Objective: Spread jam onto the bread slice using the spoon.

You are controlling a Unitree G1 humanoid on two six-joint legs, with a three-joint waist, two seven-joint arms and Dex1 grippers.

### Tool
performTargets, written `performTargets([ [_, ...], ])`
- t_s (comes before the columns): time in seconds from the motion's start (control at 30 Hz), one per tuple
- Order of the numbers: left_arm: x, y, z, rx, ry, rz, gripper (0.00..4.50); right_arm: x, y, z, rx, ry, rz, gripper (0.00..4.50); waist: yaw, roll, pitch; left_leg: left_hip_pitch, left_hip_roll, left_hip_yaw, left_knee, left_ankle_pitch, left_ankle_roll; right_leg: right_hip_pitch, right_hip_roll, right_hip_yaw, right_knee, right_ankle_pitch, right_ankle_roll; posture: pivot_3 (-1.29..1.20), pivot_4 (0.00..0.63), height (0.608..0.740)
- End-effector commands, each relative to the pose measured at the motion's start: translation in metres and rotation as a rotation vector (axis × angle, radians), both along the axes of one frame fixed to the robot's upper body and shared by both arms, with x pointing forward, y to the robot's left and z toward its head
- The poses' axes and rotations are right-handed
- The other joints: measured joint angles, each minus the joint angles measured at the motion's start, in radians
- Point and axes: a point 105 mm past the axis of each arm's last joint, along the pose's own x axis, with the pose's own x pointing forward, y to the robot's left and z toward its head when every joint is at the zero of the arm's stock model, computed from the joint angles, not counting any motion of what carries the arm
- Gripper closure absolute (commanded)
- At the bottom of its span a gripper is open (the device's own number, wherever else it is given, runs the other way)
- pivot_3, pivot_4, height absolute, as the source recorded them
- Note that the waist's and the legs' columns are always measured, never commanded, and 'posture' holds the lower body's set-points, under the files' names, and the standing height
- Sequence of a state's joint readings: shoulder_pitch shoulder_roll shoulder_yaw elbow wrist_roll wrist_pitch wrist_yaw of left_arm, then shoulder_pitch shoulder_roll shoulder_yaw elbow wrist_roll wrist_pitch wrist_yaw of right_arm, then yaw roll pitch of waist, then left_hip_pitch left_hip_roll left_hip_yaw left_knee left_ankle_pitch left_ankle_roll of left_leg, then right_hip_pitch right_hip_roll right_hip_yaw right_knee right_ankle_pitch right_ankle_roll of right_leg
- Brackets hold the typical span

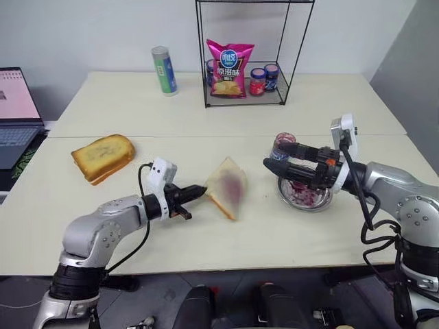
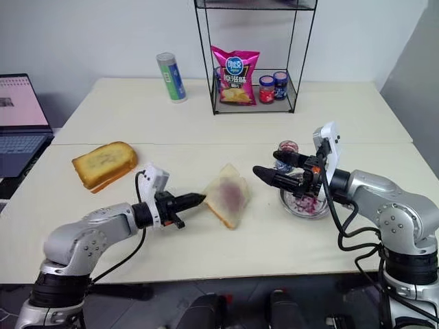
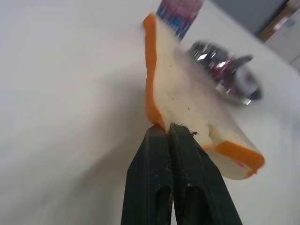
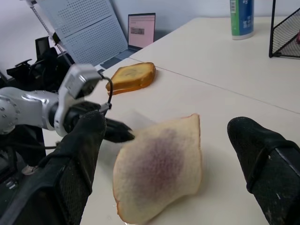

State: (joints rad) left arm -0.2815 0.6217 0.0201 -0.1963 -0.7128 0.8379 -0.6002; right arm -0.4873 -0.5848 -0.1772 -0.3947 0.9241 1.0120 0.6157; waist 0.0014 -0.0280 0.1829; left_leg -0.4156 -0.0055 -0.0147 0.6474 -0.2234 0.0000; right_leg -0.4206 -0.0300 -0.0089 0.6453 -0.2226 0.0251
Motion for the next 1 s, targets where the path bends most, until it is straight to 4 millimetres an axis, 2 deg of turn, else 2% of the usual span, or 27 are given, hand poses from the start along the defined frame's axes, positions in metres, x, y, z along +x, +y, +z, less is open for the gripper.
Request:
performTargets([
  [0.03,0.013,0.009,0.0,0.117,-0.088,0.016,4.49,-0.006,-0.002,0.012,0.011,-0.054,-0.009,0.0,0.004,0.0,0.0,0.0,0.0,0.0,0.0,0.0,0.0,0.0,0.0,0.0,0.0,0.0,0.0,0.0,0.15,0.74],
  [0.33,0.037,0.019,0.002,0.204,-0.178,0.092,4.49,-0.005,-0.003,0.012,0.011,-0.055,-0.028,0.0,0.003,0.0,0.0,0.0,0.0,0.0,-0.001,0.0,0.0,0.0,-0.006,0.0,0.0,0.0,0.0,0.0,0.15,0.74],
  [0.6,0.053,0.016,0.006,0.226,-0.236,0.119,4.49,-0.005,-0.005,0.012,0.009,-0.057,-0.041,0.0,0.001,0.0,0.0,0.0,0.0,-0.001,0.0,0.0,0.0,0.0,-0.006,-0.001,0.0,0.0,0.0,0.0,0.15,0.74],
  [0.8,0.056,0.013,0.007,0.233,-0.258,0.099,4.49,-0.005,-0.006,0.012,0.008,-0.059,-0.045,0.0,-0.001,0.0,0.0,0.0,0.0,0.0,0.0,0.0,0.0,0.0,-0.006,-0.001,0.0,0.001,0.0,0.0,0.15,0.74],
  [1.0,0.055,0.013,0.009,0.222,-0.267,0.076,3.29,-0.005,-0.007,0.012,0.004,-0.065,-0.058,0.0,-0.001,0.0,0.0,0.0,0.0,-0.001,0.0,0.0,0.0,0.0,-0.006,-0.001,0.0,0.003,-0.003,0.0,0.15,0.74],
])
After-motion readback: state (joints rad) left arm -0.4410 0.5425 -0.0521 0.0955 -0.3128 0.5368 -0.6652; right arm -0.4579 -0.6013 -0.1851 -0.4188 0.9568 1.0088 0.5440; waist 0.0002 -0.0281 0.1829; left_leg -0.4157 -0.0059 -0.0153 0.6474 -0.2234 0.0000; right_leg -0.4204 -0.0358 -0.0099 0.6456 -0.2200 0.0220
